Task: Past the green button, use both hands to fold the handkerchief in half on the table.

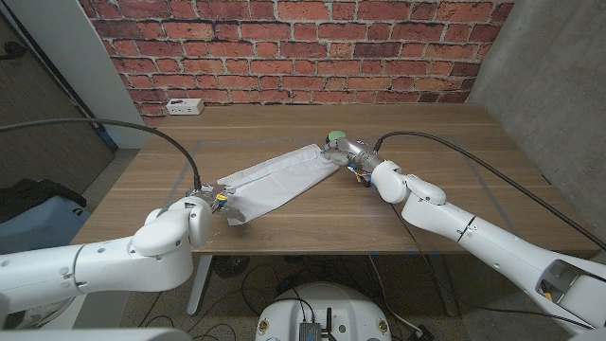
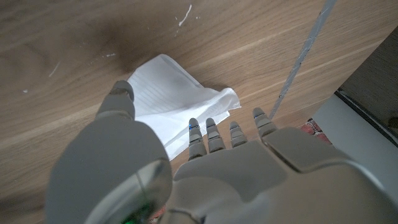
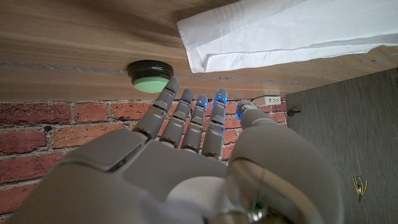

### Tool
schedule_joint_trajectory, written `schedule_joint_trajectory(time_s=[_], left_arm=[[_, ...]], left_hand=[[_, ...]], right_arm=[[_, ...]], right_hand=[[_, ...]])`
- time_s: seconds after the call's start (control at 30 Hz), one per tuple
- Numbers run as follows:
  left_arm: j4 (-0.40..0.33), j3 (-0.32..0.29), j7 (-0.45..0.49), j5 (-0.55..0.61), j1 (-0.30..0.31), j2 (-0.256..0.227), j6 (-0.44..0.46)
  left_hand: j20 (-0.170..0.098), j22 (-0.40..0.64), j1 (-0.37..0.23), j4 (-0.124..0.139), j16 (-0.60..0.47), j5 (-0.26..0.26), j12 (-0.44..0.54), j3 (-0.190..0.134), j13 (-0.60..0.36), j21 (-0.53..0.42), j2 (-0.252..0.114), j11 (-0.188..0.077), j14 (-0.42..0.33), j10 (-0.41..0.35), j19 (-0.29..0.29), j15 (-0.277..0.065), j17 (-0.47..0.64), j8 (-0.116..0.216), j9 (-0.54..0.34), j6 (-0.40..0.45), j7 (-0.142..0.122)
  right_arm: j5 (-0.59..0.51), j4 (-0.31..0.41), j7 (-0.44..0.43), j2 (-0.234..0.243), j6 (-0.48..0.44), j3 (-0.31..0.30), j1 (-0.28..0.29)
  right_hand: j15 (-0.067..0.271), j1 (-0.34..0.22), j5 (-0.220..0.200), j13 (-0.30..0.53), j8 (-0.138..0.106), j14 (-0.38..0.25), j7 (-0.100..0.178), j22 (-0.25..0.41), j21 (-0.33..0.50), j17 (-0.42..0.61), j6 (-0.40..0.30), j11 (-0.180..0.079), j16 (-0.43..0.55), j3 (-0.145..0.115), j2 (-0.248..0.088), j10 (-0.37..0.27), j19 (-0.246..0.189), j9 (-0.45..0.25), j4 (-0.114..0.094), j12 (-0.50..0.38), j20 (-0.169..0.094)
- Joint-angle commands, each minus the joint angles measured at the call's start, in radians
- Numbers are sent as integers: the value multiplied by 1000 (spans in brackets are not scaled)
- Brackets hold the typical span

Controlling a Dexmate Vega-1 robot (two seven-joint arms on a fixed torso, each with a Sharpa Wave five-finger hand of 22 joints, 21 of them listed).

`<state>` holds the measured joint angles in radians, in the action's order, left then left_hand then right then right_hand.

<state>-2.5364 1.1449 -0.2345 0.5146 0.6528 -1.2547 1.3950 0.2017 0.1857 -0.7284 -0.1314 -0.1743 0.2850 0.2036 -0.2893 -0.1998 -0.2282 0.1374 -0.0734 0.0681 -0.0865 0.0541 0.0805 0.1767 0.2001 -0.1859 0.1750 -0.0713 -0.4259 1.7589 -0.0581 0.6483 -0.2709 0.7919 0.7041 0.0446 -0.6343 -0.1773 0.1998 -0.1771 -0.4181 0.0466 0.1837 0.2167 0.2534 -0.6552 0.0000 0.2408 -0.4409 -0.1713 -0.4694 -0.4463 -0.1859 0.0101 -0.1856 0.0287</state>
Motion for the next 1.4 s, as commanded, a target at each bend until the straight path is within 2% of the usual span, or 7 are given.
schedule_joint_trajectory(time_s=[0.03,0.33,0.5,0.63,0.83,1.1,1.4], left_arm=[[115,58,-628,757,15,99,-12],[198,-206,-755,1000,248,222,-163],[231,-356,-589,915,373,300,-251],[255,-440,-436,842,443,352,-299],[307,-469,-337,922,486,394,-349],[327,-545,-303,962,549,459,-393],[232,-662,-348,773,598,442,-475]], left_hand=[[-6,3,-21,-10,-9,8,7,-1,-1,7,-2,0,-2,-6,-4,-3,1,1,-1,1,-8],[-19,2,-44,-11,-12,15,10,-9,-1,8,-25,-16,-5,-10,-8,-21,1,1,-1,4,-19],[-16,4,-139,-6,-28,3,31,-90,0,-7,-228,-26,-78,-77,-64,-54,-2,5,-2,33,-8],[-42,7,-222,-15,-43,-69,83,-149,3,-38,-328,-46,-218,-284,-169,-133,-3,40,-2,215,-39],[-114,10,-309,-2,-61,-111,166,-277,7,-88,-320,-117,-486,-763,-296,-266,-5,137,-6,716,-70],[-134,9,-327,-21,-61,-119,163,-246,7,-93,-303,-119,-536,-849,-309,-278,-3,130,-7,781,-70],[-70,9,-62,43,-1,-96,3,-58,-5,-40,-159,-30,-409,-564,-214,-184,-3,-18,-5,532,-21]], right_arm=[[18,5,-1,7,9,-10,11],[22,-3,-10,9,17,-13,13],[21,-4,-21,11,20,-18,17],[23,-5,-27,13,18,-22,20],[22,-6,-35,14,13,-26,23],[25,-19,-26,10,21,-22,10],[17,-43,-19,-4,28,-8,-13]], right_hand=[[35,8,3,3,-4,-5,0,2,0,3,6,-3,5,-3,0,2,1,-3,-8,-4,8],[35,9,1,3,-9,-6,-4,2,0,2,-1,-2,4,-7,-2,1,1,-3,-5,-6,10],[35,10,1,3,-11,-7,-7,2,0,1,-6,0,4,-9,-2,0,1,-3,-4,-7,10],[35,9,0,3,-13,-8,-7,2,0,0,-9,-1,4,-11,-2,-4,1,-3,-2,-9,9],[37,6,-1,3,-14,-8,-9,2,0,-1,-11,-2,4,-15,-3,-4,2,-3,3,-10,9],[36,5,-1,3,-17,-10,-12,2,1,-3,-18,4,3,-19,-2,-8,2,-3,8,-12,10],[35,5,-1,2,-18,-11,-12,2,1,-3,-21,2,4,-21,-3,-8,2,-3,11,-12,9]])
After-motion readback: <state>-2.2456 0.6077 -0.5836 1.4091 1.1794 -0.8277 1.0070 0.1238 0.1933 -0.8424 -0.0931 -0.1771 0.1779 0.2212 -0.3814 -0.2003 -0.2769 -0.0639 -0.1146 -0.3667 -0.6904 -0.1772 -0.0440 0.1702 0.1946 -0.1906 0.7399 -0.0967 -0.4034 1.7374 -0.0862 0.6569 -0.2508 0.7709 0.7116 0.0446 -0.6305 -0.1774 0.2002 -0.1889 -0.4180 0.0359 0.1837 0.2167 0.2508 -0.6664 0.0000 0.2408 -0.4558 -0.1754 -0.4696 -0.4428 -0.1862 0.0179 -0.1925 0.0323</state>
